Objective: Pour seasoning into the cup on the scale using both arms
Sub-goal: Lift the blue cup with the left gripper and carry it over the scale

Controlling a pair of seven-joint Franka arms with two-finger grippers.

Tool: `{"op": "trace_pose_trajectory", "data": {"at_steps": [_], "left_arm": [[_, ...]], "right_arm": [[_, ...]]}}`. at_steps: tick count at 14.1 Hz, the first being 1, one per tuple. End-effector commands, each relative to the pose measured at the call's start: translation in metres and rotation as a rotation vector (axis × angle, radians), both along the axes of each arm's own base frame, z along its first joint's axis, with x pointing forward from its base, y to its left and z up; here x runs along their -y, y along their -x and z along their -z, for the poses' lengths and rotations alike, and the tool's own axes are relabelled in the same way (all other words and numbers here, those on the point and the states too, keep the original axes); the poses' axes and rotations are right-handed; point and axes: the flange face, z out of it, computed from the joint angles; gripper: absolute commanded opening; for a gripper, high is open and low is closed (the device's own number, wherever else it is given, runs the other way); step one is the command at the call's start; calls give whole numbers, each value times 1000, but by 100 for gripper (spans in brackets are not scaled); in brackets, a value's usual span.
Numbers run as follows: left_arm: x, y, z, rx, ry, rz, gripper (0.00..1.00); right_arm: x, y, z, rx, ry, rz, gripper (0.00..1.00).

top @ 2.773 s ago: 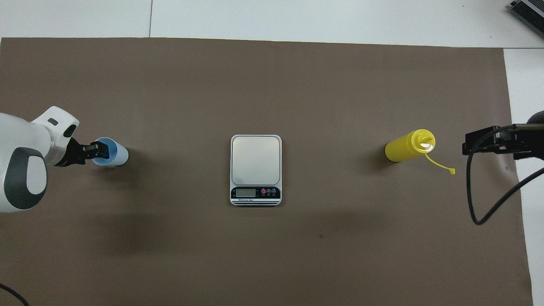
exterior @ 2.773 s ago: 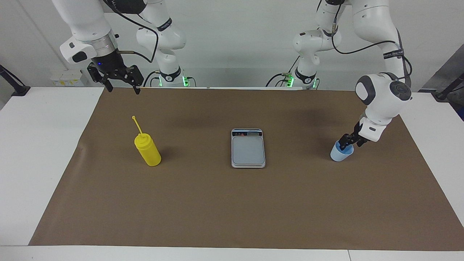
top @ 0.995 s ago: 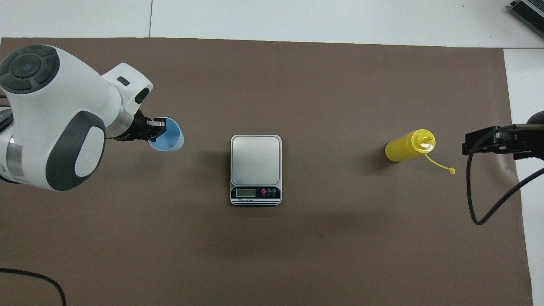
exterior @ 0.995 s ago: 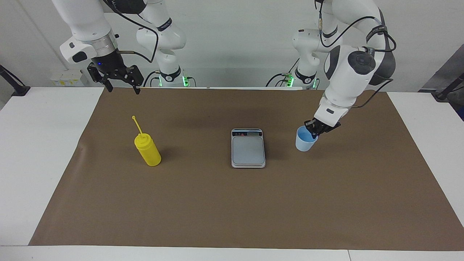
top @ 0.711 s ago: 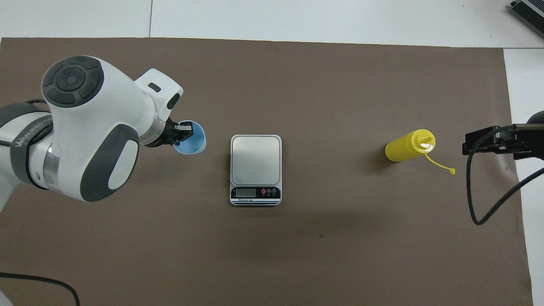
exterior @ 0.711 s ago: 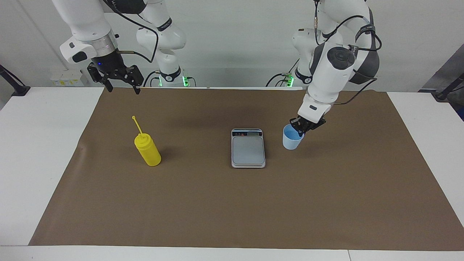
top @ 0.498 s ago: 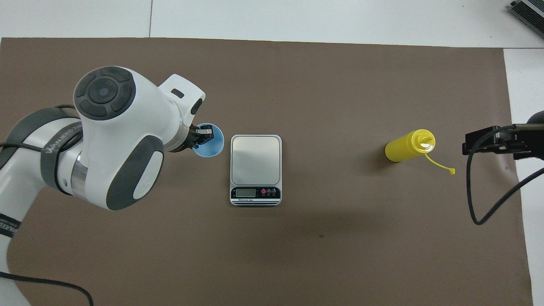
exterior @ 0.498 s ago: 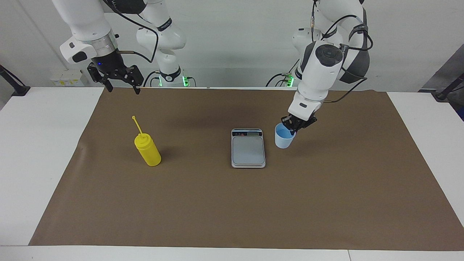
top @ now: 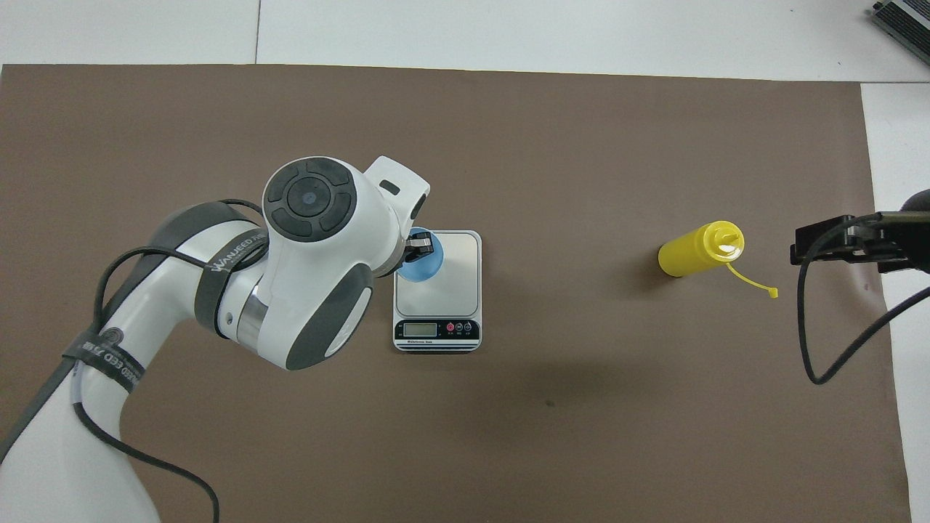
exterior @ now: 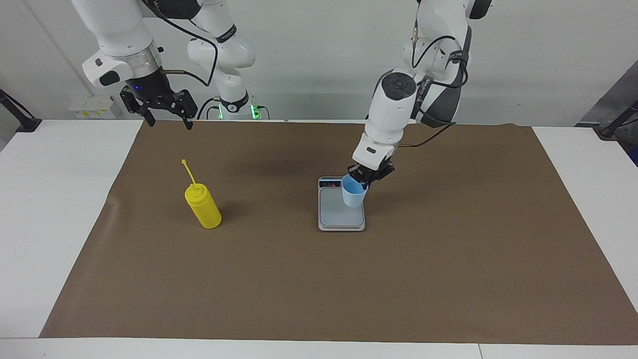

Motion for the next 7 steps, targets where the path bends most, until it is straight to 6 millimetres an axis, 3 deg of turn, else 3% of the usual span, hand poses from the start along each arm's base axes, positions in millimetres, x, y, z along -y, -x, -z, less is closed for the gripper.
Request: {"op": "trace_pose_trajectory", "data": {"at_steps": [1, 7], "left_arm": [[10, 11, 18, -12, -4, -6, 0], [10, 15, 29, -1, 20, -14, 0]], "right_arm": [[3, 7, -1, 12, 5, -2, 100], [3, 7, -1, 12, 5, -2, 100]]}}
